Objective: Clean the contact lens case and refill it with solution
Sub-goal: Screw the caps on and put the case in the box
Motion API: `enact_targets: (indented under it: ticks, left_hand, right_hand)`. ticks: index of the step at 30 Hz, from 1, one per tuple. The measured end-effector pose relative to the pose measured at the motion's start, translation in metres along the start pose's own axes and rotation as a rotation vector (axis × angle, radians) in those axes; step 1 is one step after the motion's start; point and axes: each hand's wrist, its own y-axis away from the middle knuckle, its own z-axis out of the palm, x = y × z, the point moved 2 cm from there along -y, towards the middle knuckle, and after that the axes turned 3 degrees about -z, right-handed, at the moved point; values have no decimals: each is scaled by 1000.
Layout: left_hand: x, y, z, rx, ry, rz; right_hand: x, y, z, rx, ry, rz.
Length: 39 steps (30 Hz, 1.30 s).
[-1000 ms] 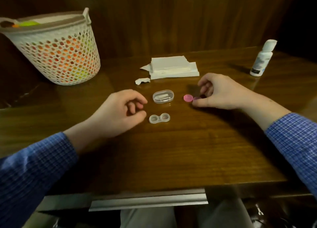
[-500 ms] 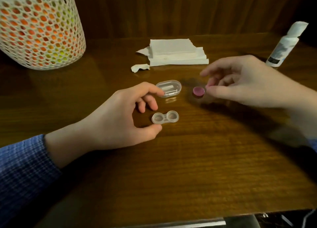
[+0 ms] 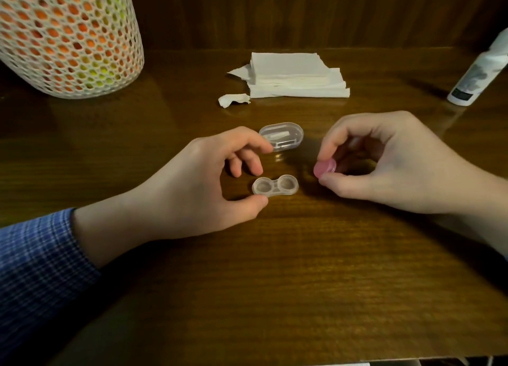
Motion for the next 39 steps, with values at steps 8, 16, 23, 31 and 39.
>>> enact_targets:
  ticks: [8,16,23,31,39]
  left_hand:
    - [1,0,0,12,-11,-11]
    - [2,-1,-1,21,5,-47]
    - [4,-1,-2,18,7,-59]
    - [5,-1,-2,18,9,-65]
    - [6,-2,-3,12,19,-74]
  right_hand:
    - [-8,-7,26,93,-94,-73]
    - [-7,-9,32,46,-60,-68]
    - [-5,-10,33,-9,-51,-52]
    - [-6,-10,35,-18,-20,-53]
    - [-6,-11,36,-32,-7,-59]
